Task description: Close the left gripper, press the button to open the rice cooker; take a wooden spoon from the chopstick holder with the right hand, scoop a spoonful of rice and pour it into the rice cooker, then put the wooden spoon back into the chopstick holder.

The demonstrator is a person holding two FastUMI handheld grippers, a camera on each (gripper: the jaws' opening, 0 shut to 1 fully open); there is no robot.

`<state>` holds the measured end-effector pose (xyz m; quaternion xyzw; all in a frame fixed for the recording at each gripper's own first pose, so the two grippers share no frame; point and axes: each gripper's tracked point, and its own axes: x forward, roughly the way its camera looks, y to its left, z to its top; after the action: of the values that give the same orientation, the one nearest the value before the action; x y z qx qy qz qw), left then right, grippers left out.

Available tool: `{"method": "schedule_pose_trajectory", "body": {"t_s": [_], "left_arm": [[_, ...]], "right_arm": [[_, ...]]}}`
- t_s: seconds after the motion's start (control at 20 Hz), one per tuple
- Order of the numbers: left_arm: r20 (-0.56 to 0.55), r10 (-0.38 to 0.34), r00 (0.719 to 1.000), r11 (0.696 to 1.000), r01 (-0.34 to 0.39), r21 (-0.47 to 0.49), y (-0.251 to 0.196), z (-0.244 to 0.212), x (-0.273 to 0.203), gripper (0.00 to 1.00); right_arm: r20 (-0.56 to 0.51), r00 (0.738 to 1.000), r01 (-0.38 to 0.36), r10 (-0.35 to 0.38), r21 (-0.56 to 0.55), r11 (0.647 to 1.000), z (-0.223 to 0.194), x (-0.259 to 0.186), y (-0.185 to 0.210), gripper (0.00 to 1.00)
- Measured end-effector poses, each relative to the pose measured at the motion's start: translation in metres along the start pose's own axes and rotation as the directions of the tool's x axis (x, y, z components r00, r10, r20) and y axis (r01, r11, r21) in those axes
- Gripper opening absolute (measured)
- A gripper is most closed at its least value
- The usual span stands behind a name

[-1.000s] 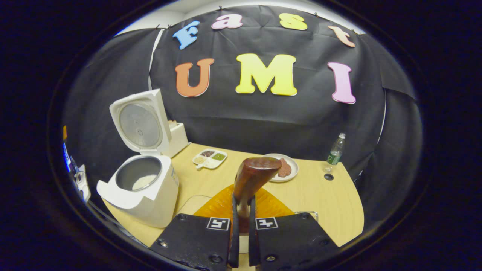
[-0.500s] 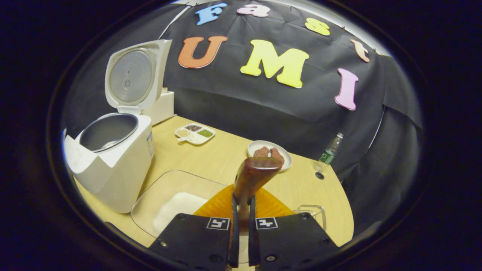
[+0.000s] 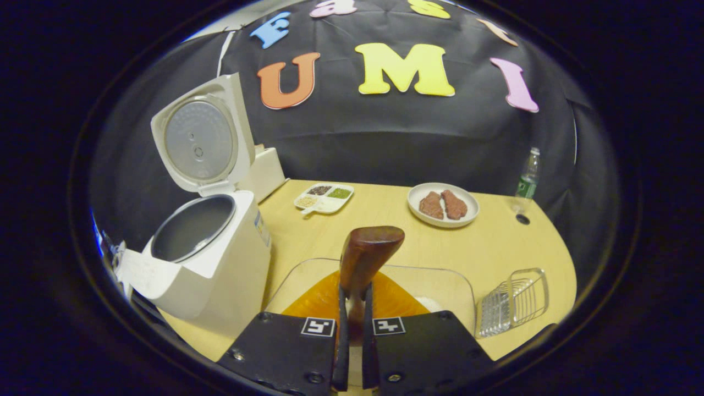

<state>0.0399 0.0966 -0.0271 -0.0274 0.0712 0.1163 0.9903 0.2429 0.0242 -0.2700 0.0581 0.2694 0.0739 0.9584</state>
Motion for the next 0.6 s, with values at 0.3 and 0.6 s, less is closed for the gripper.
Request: {"method": "schedule_pose_trajectory", "body": {"t_s": [0.3,0.6], "left_arm": [[0.004,-0.019,1.0,1.0,0.019,0.01,-0.009,0.005,-0.004,0.94],[0.006,-0.054,0.999,0.997,0.054,0.047,-0.029,0.009,-0.007,0.94]], "right_arm": [[-0.039,0.991,-0.108,0.131,0.357,0.928,-0.004,-0.007,0.003,0.1],[0.004,0.985,-0.125,0.173,0.709,0.694,-0.012,-0.018,-0.041,0.12]]}}
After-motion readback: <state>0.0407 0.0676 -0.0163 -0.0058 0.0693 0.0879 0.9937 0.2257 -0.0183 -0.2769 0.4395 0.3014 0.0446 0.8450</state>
